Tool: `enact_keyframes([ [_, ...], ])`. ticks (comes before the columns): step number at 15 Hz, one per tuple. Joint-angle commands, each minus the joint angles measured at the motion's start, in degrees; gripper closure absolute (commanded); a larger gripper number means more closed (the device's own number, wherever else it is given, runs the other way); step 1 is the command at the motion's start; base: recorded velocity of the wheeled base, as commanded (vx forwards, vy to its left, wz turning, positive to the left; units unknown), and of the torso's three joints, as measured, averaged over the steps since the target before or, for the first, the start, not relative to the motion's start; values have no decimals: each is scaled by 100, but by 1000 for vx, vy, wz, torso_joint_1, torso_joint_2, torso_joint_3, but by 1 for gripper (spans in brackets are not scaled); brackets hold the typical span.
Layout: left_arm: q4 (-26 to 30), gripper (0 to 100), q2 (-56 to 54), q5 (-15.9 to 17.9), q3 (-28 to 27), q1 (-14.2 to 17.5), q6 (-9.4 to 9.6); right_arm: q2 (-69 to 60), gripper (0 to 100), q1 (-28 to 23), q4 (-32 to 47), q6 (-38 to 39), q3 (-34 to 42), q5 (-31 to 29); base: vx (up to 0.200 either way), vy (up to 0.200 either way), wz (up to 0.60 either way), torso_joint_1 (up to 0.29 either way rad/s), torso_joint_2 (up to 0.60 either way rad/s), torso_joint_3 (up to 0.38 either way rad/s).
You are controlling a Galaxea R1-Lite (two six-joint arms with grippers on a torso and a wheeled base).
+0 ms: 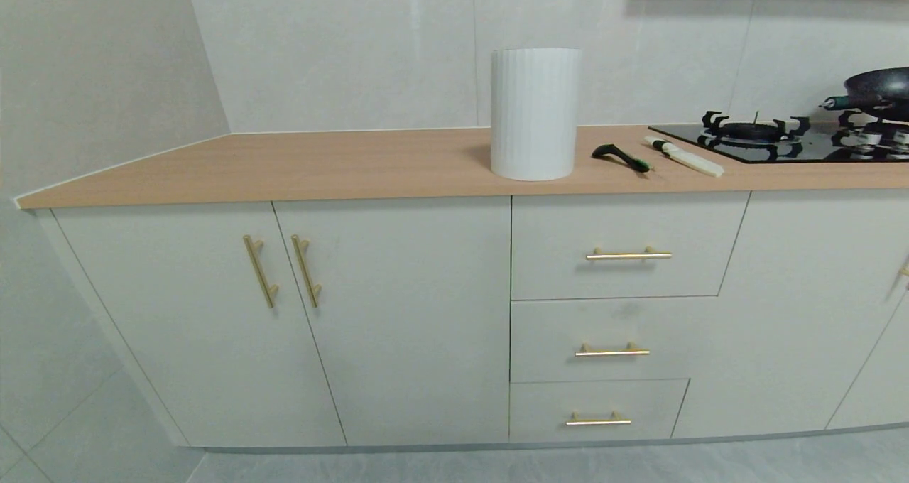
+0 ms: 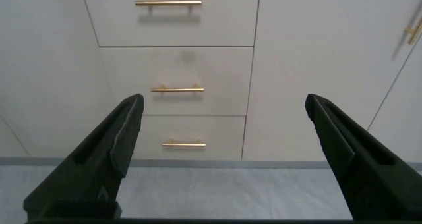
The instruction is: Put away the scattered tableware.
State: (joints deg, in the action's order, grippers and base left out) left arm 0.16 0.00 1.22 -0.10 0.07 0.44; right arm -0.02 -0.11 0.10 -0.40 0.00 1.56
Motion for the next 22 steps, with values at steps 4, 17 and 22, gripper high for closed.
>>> enact_keyframes([
  [4, 2, 0, 0, 1, 1, 1, 0, 2, 0, 2, -1, 5, 0, 2, 150, 0, 0, 1, -1, 2],
  [17, 2, 0, 0, 1, 1, 1, 9, 2, 0, 2, -45, 14, -105, 2, 0, 0, 0, 0, 0, 0],
  [22, 2, 0, 0, 1, 1, 1, 9, 1286, 0, 20, 474, 480, -1099, 846, 0, 0, 0, 0, 0, 0],
])
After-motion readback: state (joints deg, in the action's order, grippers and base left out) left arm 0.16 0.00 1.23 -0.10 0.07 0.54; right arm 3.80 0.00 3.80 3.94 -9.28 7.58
